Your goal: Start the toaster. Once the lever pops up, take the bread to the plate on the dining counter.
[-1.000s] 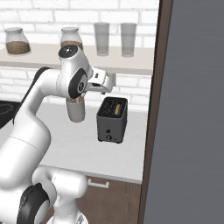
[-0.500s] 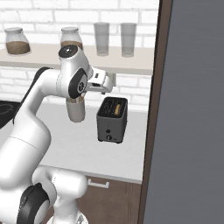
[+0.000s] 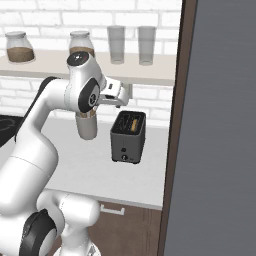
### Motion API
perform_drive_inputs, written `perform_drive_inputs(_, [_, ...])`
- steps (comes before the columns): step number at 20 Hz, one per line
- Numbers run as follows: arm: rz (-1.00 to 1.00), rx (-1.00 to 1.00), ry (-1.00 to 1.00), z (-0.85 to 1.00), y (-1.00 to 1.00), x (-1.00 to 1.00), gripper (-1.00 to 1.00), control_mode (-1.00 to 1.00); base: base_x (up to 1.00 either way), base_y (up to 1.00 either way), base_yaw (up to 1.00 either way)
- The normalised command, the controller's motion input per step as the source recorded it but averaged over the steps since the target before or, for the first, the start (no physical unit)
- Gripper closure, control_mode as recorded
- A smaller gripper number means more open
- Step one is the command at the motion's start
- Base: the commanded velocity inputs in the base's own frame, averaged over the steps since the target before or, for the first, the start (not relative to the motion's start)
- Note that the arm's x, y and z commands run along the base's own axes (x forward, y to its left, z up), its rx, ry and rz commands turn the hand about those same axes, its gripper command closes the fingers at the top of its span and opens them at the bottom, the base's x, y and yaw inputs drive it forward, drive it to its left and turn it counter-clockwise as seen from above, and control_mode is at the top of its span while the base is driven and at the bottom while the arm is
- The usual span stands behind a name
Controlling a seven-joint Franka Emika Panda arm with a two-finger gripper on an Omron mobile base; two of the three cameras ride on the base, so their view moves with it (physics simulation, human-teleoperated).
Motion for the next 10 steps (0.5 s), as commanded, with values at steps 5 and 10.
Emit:
perform_drive_inputs(5, [0.00, 0.00, 0.00, 0.00, 0.00, 0.00, -1.00, -1.00, 0.00, 0.00, 0.00])
perform_drive_inputs(10, [0.00, 0.00, 0.00, 0.00, 0.00, 0.00, -1.00, -1.00, 0.00, 0.00, 0.00])
